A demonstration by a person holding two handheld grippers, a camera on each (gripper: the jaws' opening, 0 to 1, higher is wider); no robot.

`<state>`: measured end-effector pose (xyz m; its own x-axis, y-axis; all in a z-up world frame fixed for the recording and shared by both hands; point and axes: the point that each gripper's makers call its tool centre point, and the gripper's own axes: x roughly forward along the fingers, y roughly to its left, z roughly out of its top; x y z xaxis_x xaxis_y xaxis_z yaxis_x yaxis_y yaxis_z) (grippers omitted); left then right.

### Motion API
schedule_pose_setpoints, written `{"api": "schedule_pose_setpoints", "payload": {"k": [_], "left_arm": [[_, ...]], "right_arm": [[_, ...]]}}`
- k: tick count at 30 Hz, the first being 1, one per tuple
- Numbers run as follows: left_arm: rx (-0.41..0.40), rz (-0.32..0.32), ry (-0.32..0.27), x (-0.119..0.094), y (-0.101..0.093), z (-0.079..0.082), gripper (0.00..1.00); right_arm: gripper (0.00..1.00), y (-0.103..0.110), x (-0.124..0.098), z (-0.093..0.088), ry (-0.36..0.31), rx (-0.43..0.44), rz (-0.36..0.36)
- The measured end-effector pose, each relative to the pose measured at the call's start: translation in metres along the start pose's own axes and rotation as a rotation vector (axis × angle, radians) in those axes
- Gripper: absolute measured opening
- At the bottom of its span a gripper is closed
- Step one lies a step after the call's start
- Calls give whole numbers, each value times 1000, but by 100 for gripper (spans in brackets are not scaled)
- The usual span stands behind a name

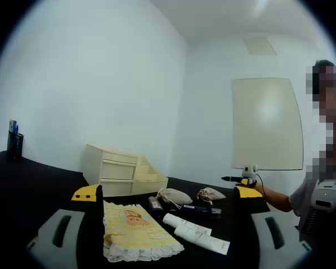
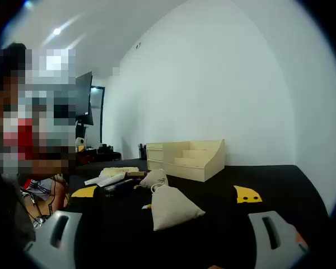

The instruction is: Open the drawer, pick up the cosmetic bottles from the table one by one, place them into the drawer, release the gripper, close the drawer, and move the gripper away

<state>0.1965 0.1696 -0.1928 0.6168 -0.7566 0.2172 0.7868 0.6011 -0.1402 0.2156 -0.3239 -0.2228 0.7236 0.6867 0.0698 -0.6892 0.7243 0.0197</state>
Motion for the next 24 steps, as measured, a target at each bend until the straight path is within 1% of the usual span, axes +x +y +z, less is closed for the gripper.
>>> {"api": "schedule_pose_setpoints", "payload": {"k": [12, 16, 19, 22, 24], "left_arm": [[5, -6, -3, -3, 1, 4, 96], [5, -6, 0, -5, 2, 4, 96], [7, -5, 0, -4, 0, 3, 96], [6, -4, -1, -5, 1, 4, 96], [10, 0, 4, -6, 4, 5, 96]], "right_arm": [[89, 5, -3, 8, 8, -23, -8], [89, 7, -2, 6, 12, -28, -8], [89, 10, 0, 4, 17, -28, -6], [89, 9, 1, 3, 20, -26, -4], [89, 9, 5, 3, 37, -25, -3]]}}
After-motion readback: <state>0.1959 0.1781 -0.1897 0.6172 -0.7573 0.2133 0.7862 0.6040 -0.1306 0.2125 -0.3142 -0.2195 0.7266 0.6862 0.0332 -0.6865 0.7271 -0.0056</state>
